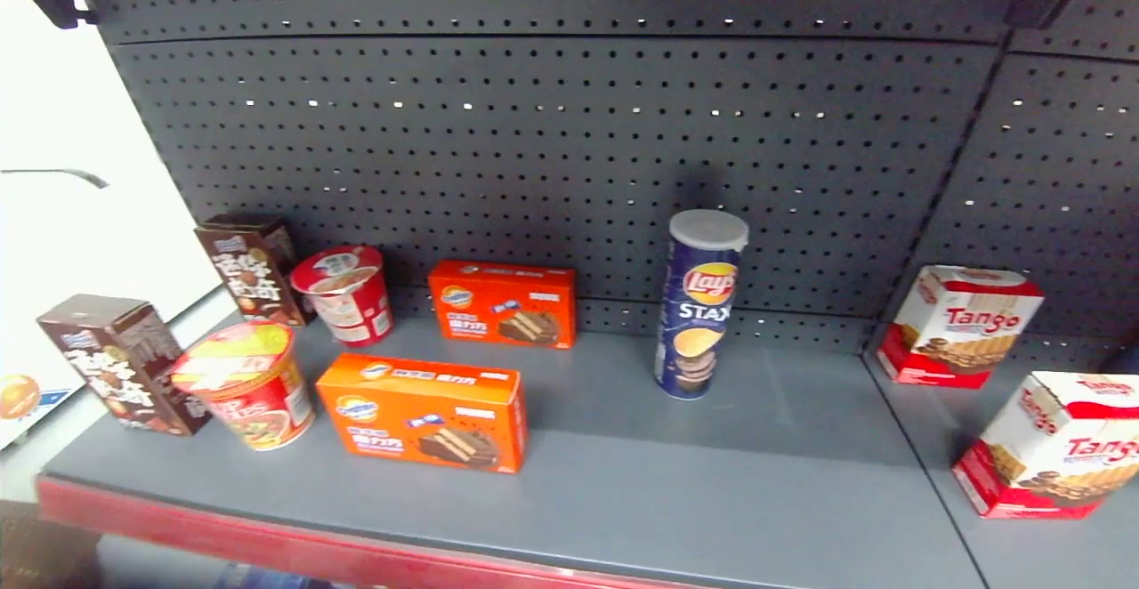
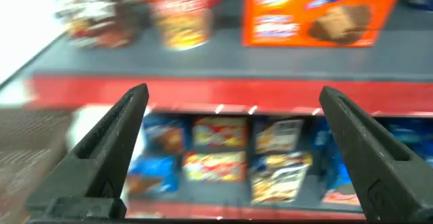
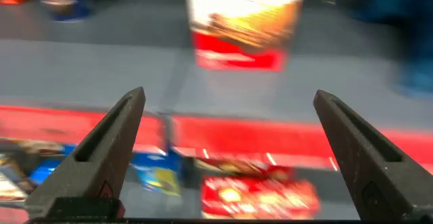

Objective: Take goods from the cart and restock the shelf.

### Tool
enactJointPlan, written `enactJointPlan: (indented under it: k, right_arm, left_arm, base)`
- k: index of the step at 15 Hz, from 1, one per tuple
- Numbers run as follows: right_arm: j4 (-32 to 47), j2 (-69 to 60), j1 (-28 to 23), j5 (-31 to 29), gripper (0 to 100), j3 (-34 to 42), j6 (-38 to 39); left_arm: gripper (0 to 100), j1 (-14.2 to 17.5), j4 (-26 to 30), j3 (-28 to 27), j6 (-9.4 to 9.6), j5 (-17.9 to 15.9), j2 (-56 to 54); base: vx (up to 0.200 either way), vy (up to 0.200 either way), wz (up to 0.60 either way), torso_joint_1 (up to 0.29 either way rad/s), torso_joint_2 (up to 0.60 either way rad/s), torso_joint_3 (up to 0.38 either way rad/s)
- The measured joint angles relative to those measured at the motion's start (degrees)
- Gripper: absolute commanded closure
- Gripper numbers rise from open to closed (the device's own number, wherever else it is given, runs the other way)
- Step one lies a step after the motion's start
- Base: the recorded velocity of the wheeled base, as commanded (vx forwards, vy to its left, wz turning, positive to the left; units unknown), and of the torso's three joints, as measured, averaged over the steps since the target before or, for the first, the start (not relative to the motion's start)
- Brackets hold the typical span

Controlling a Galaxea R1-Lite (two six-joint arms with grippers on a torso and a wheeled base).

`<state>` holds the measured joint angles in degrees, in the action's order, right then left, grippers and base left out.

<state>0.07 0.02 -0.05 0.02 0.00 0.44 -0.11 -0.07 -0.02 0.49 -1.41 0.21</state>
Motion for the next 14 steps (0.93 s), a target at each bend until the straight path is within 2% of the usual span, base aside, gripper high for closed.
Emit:
enactJointPlan:
  k: [12, 14]
  right_arm:
    - [0.04, 0.00, 0.05, 0.00, 0, 0.00, 0.00]
    - [0.02, 0.00, 0.05, 0.00, 0, 0.00, 0.00]
  left_arm:
    - [0, -0.07, -0.02, 0.02, 0.09, 0.00, 0.00]
    - [0, -0.07, 0.00, 0.02, 0.06, 0.00, 0.00]
  base:
    - [0.000, 0.000, 0.60, 0.003, 0.00, 0.002]
    - [0.000, 0.000, 0.00, 0.000, 0.00, 0.000]
